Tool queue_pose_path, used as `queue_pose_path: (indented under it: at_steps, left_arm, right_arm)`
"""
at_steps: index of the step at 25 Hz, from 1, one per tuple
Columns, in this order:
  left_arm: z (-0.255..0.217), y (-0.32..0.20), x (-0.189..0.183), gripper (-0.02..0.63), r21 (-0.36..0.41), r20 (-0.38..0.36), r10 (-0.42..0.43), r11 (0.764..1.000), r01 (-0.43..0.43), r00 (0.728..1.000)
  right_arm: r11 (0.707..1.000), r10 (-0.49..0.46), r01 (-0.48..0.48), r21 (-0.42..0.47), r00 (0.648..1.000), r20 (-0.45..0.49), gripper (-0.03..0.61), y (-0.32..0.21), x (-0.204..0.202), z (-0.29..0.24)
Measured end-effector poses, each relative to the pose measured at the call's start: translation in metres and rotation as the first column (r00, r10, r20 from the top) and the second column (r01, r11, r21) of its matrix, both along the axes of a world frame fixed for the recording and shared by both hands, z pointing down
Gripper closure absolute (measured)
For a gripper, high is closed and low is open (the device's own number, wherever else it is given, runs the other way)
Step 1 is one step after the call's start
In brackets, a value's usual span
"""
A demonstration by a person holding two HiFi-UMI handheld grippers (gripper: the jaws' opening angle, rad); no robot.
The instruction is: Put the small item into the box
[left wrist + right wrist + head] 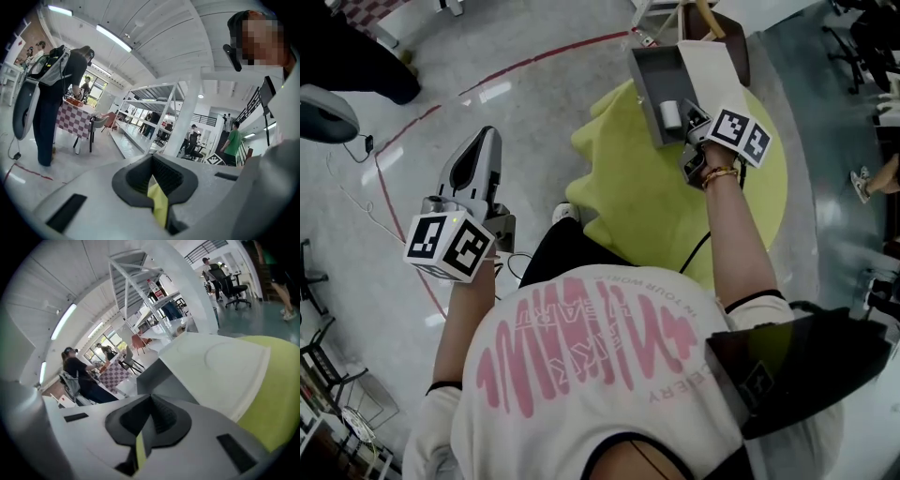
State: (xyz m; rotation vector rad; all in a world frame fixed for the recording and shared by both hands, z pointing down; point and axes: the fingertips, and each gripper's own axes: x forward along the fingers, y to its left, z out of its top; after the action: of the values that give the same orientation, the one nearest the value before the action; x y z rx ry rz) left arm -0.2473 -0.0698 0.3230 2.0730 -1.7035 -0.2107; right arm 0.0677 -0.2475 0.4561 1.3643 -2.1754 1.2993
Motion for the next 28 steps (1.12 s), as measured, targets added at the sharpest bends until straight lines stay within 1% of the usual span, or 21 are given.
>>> queue_pose_path:
  at_steps: [3,6,9,11,13,15,17,21,22,24,26,28]
  left_arm:
    - [-0.016,0.003,0.013,0.607,0.036,0.003,0.021,0.999,-0.021,1.000]
    - [-0.030,0.008,0.034,0.607,0.066,0.002,0.049,0.997,-0.049,0.999]
    - [-0.046,0.012,0.057,0.607,0.096,0.019,0.088,0.991,-0.089,0.996]
    - [-0.058,0.016,0.071,0.607,0.117,0.026,0.110,0.987,-0.112,0.994]
    - [-0.072,0.019,0.085,0.607,0.146,0.033,0.128,0.981,-0.131,0.991]
    - [-0.086,0.020,0.098,0.607,0.183,0.046,0.148,0.971,-0.154,0.988]
    - [-0.099,0.023,0.113,0.607,0.212,0.057,0.170,0.961,-0.178,0.984]
    - [-0.124,0.032,0.142,0.607,0.266,0.063,0.212,0.938,-0.221,0.975]
    - [-0.131,0.033,0.149,0.607,0.280,0.067,0.218,0.932,-0.228,0.974]
    - [-0.140,0.034,0.165,0.607,0.293,0.079,0.222,0.927,-0.235,0.972]
    - [-0.144,0.036,0.182,0.607,0.288,0.085,0.226,0.927,-0.241,0.971]
    - [-0.146,0.041,0.201,0.607,0.281,0.089,0.236,0.926,-0.252,0.968]
  right_arm:
    - [0.993,-0.014,-0.005,0.117,0.988,0.155,0.572,0.005,-0.008,-0.034]
    - [0.966,-0.090,0.025,0.257,0.966,0.244,0.572,0.020,-0.012,-0.075]
    - [0.919,-0.166,0.042,0.392,0.943,0.288,0.572,0.039,-0.012,-0.121]
    - [0.885,-0.201,0.037,0.464,0.929,0.310,0.572,0.054,-0.009,-0.152]
    - [0.842,-0.242,0.036,0.538,0.917,0.317,0.572,0.068,-0.003,-0.185]
    - [0.786,-0.269,0.030,0.617,0.916,0.299,0.572,0.080,0.006,-0.218]
    - [0.733,-0.271,0.019,0.680,0.925,0.266,0.572,0.095,0.019,-0.245]
    - [0.640,-0.229,0.008,0.768,0.956,0.181,0.572,0.129,0.050,-0.287]
    - [0.621,-0.210,0.010,0.784,0.966,0.154,0.572,0.137,0.058,-0.294]
    - [0.601,-0.160,0.034,0.799,0.984,0.079,0.572,0.150,0.075,-0.302]
    - [0.599,-0.100,0.073,0.797,0.995,-0.016,0.572,0.162,0.092,-0.301]
    - [0.604,-0.046,0.107,0.790,0.994,-0.100,0.572,0.174,0.108,-0.297]
